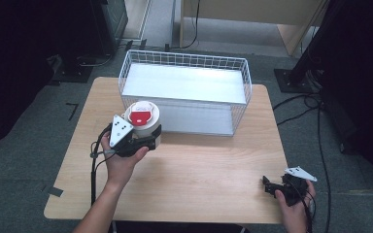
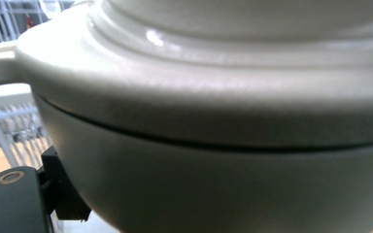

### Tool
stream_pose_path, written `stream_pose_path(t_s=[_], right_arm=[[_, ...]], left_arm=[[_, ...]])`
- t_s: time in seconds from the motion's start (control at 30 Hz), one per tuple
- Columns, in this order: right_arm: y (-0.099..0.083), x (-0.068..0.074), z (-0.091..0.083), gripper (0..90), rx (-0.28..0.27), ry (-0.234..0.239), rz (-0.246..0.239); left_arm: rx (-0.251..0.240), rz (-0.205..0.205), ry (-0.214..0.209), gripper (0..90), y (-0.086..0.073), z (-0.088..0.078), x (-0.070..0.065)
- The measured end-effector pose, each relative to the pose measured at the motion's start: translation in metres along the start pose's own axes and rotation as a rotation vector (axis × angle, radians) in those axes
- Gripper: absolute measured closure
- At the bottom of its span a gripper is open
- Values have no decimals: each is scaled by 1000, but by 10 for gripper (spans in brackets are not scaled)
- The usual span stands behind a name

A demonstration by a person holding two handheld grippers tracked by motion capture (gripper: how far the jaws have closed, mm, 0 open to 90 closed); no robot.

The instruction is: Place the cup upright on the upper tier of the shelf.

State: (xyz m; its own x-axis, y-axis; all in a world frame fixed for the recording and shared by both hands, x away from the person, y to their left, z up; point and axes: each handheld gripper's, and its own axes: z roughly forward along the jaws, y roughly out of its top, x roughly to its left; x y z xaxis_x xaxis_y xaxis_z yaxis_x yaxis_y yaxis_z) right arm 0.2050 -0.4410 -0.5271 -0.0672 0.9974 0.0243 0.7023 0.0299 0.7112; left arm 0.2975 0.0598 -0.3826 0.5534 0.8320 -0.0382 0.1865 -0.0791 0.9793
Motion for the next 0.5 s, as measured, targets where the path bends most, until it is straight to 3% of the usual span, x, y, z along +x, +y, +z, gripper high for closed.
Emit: stream_pose_path(t_s=[0.5], right_arm=[[0, 0, 0, 0, -2, -2, -1]], left_arm=[[-67, 41, 35, 96, 32, 19, 1]])
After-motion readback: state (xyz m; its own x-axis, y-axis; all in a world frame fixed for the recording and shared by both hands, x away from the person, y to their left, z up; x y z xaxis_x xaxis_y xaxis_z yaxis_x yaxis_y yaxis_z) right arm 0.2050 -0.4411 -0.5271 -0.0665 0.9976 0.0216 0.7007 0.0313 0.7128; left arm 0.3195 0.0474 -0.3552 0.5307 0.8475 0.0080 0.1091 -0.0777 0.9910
